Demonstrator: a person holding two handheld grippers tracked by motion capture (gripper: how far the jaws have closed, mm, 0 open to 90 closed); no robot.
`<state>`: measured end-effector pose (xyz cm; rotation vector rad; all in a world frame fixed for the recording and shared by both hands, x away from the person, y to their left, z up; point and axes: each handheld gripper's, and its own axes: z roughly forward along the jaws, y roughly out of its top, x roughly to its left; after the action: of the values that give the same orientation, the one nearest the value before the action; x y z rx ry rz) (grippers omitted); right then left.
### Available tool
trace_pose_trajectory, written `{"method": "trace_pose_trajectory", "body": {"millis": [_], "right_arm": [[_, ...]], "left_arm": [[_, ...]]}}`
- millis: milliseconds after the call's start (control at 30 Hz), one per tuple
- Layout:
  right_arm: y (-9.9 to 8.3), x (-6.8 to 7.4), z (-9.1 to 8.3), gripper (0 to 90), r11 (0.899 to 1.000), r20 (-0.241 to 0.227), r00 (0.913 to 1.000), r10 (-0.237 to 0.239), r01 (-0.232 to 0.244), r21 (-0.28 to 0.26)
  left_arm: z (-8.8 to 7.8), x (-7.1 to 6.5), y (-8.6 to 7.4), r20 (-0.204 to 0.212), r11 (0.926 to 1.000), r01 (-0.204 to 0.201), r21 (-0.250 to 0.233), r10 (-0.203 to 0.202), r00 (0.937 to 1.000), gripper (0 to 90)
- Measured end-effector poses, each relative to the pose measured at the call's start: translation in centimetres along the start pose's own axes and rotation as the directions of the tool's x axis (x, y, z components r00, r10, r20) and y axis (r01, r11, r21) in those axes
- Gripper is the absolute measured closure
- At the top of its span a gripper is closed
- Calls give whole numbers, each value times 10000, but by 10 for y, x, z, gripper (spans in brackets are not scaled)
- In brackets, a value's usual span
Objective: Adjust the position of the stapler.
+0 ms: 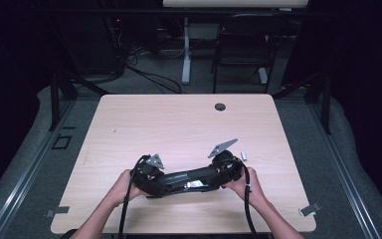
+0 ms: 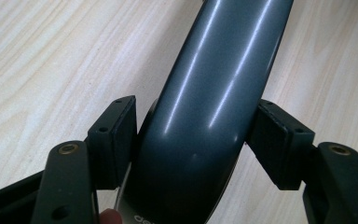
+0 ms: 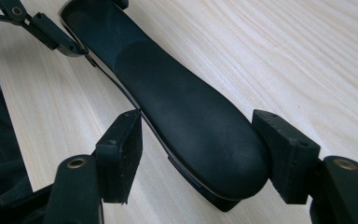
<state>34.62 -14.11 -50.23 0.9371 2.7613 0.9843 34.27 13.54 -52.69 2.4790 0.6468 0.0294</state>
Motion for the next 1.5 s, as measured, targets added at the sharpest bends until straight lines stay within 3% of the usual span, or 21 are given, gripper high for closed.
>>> {"method": "trace_pose_trajectory", "body": {"millis": [533,733,1500], "right_arm": [[-1,-4,-1,390,9988,-405,9980,481,-485,-94],[-2,-5,-1,396,9985,-556,9971,527,-533,-98],[-2,-4,-7,428,9989,-598,9971,474,-471,69]], "left_arm": [[1,12,0,158,9997,-223,-45,224,9996,331],[2,11,2,152,9983,-577,6,577,9982,339],[7,12,9,331,9943,-1068,-58,1069,9937,338]]}}
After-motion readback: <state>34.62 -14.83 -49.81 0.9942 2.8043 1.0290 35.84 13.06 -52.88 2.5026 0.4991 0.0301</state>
